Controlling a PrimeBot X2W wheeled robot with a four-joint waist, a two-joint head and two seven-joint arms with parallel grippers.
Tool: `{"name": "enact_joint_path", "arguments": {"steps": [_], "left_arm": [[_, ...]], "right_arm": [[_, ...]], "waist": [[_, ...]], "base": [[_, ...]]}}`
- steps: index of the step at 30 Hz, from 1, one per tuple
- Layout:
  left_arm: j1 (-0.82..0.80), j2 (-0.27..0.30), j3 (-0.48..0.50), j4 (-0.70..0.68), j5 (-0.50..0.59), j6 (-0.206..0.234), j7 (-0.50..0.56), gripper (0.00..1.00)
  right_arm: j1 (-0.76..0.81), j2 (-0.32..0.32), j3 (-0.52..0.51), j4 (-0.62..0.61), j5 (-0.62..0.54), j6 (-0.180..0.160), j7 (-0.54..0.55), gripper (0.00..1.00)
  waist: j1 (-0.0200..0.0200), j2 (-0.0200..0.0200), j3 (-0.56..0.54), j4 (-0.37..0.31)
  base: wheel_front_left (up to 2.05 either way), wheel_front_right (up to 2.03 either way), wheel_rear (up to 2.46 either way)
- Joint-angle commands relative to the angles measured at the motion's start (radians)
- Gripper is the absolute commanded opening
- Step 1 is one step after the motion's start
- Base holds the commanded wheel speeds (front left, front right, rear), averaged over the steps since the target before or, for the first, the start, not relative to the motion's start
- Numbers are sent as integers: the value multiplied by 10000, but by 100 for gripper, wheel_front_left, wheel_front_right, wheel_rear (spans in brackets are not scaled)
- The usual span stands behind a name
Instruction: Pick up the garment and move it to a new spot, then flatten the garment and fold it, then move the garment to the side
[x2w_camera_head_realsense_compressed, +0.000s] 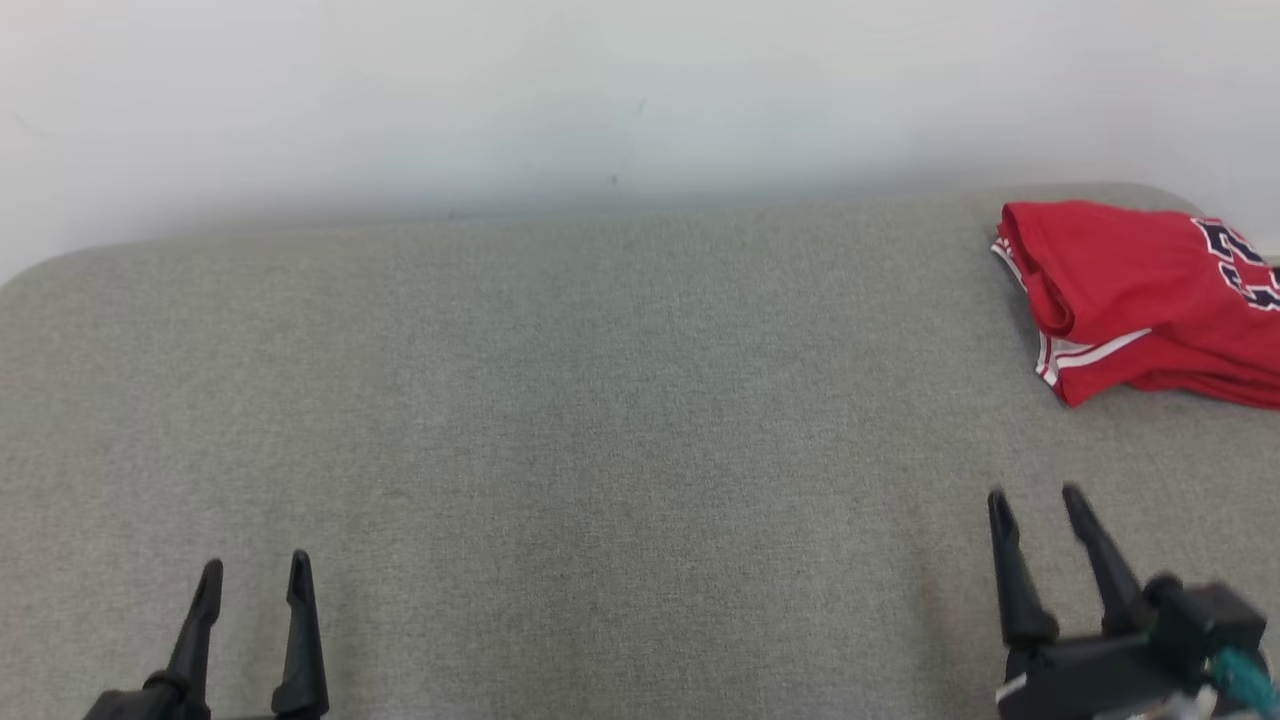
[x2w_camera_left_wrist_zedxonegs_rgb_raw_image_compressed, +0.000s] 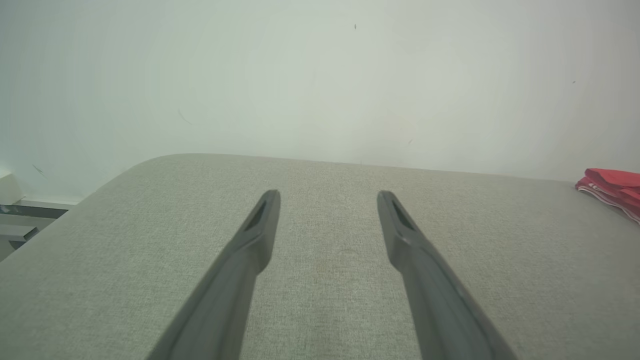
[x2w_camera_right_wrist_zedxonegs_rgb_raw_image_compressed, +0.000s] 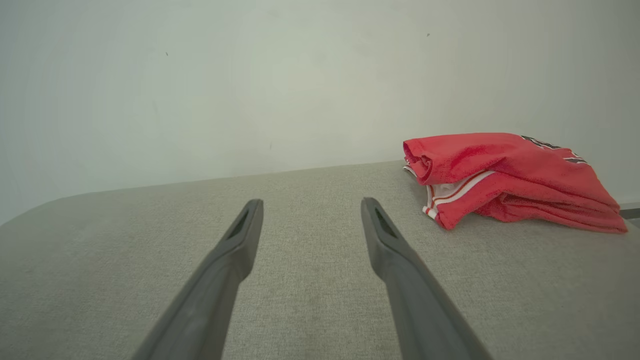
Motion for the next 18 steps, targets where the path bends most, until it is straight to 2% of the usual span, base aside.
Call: {"name": "enact_joint_path", "arguments": {"steps": [1,9,18], "left_arm": [[184,-3,6,59,-95,-2,-2,100],[553,-4,-7,494,-30,14,-2,100],[540,-3,-56,702,38,-33,-2,100]], "right_arm": [[234,103,-68,-74,-71,-28,-7,100],[1254,883,-115,-245,-219,-29,-6,100],[1200,1074,183,-128,-502,-29,-7,100]], "waist": [[2,1,-224,117],[2,1,-734,149],[2,1,-974,249]], "base": [[0,0,0],[0,0,0],[0,0,0]]}}
